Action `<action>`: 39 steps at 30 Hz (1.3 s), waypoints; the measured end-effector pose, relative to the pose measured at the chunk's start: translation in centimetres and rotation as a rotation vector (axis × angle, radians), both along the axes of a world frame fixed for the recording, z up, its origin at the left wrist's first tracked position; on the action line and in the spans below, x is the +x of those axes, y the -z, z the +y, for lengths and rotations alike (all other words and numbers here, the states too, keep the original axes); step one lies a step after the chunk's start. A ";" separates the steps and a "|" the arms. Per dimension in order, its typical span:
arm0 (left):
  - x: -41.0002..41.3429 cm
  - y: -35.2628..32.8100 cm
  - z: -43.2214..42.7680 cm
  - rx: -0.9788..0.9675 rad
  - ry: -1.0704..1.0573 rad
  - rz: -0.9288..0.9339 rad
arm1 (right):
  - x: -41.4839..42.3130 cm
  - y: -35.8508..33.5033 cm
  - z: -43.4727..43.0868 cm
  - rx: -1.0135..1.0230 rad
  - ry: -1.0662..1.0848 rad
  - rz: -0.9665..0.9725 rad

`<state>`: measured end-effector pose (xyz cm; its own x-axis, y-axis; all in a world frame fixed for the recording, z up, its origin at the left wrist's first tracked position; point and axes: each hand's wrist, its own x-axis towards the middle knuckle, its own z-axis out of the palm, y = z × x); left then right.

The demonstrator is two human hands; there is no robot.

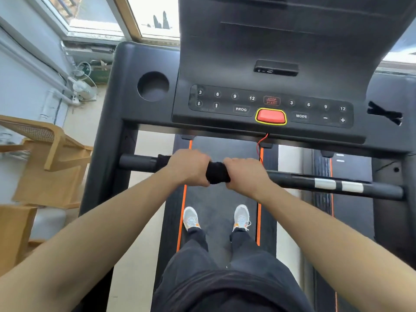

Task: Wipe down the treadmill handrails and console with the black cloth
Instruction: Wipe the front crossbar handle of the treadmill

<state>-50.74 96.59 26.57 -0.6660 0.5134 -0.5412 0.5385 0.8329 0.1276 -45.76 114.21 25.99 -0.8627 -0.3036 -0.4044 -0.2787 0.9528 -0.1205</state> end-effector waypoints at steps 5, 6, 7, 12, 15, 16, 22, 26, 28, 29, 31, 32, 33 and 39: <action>3.2 3.3 -0.2 0.286 0.055 0.504 | 3.3 2.7 0.5 0.080 -0.087 0.562; 3.3 3.6 -0.1 0.311 0.059 0.545 | 3.5 2.7 0.6 0.090 -0.086 0.560; 3.4 3.8 -0.1 0.315 0.058 0.548 | 3.4 2.5 0.6 0.103 -0.075 0.524; 0.6 1.1 1.0 0.074 0.053 0.072 | -1.2 -1.0 0.9 0.132 0.033 -0.236; -2.6 -0.1 2.0 -0.008 -0.001 -0.433 | -5.1 -1.8 1.0 0.082 0.041 -0.703; -3.1 -0.1 2.1 -0.011 -0.036 -0.532 | -5.7 -1.8 0.5 0.042 0.074 -0.785; 0.1 0.2 -1.4 0.053 0.026 0.044 | -2.5 -0.6 -2.3 0.017 0.070 -0.276; 2.0 2.2 -4.3 0.216 0.058 0.441 | 1.6 1.7 -3.9 0.030 -0.008 0.407; 2.0 2.5 -4.8 0.218 0.071 0.472 | 1.2 1.4 -4.4 0.030 0.022 0.350; 1.8 2.2 -4.7 0.181 0.047 0.400 | 0.2 0.7 -4.5 0.056 0.048 0.191; 0.6 1.0 -4.4 0.071 0.009 0.184 | -2.4 -0.6 -4.4 0.060 0.070 -0.226; -0.4 0.6 -4.4 0.034 0.001 0.051 | -3.9 -1.0 -4.4 0.017 0.076 -0.434; -1.5 0.1 -4.3 0.009 -0.022 -0.105 | -5.3 -1.4 -4.7 -0.027 0.079 -0.617; -2.1 -0.3 -6.0 -0.117 -0.037 -0.116 | -4.9 -0.7 -7.9 -0.033 0.056 -0.433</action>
